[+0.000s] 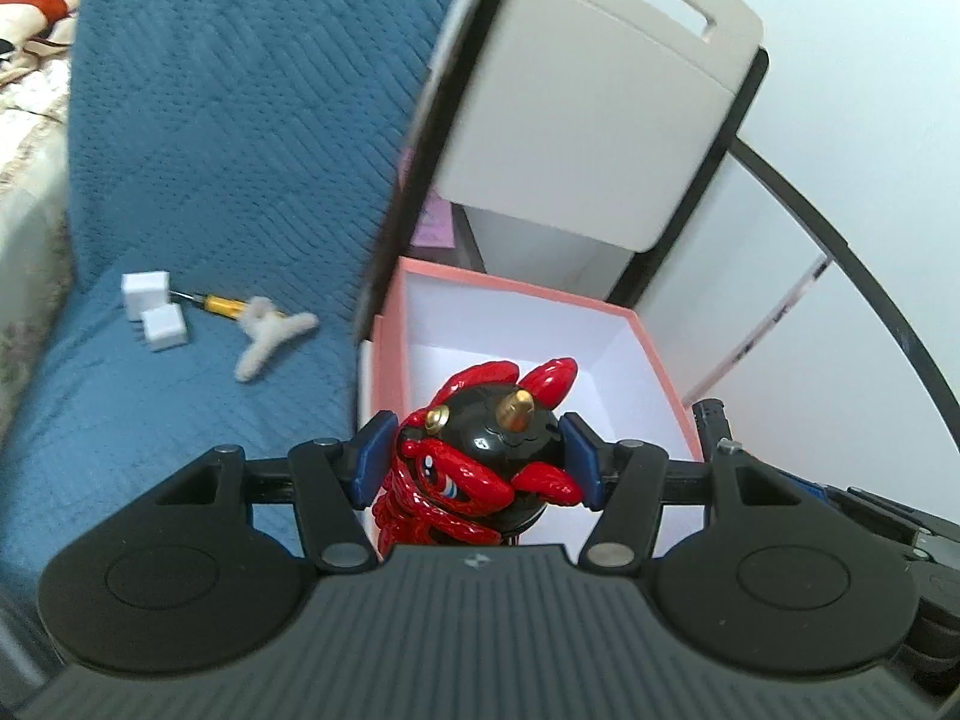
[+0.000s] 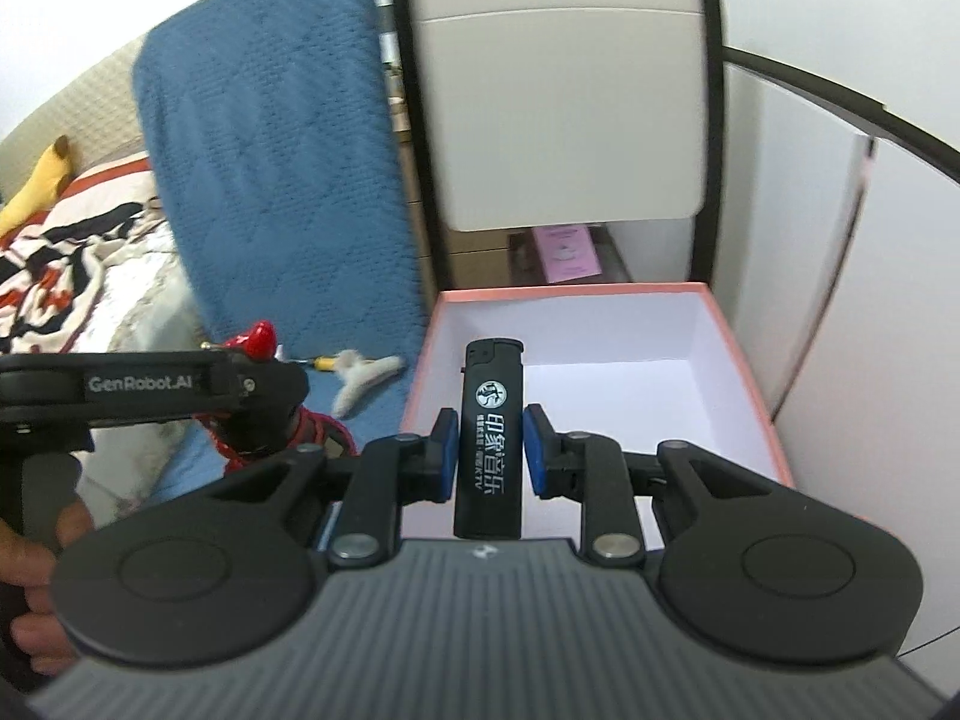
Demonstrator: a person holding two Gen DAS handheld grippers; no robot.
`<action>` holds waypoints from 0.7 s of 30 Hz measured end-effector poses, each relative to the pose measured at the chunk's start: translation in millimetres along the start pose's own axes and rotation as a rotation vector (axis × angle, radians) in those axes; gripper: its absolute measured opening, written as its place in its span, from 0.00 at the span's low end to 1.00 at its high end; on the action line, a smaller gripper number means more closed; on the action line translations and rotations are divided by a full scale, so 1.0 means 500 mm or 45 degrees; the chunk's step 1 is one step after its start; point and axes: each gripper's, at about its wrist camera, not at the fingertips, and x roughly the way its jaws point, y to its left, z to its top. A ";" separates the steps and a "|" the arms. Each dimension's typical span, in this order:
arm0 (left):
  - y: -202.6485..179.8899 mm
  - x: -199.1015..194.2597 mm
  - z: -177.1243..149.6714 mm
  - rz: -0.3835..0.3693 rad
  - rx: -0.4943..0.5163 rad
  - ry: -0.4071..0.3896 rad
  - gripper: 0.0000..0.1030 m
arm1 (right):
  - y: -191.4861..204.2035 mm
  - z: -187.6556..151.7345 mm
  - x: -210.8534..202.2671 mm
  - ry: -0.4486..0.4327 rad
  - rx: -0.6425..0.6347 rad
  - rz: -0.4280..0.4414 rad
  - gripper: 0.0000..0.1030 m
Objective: Organize rigid objects
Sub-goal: 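Lift and carry the figurine in the left tool while the right tool carries the lighter to the pink box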
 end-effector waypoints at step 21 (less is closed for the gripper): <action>-0.077 0.352 -0.050 0.045 0.037 0.287 0.63 | -0.184 -0.050 0.244 0.269 0.090 -0.041 0.26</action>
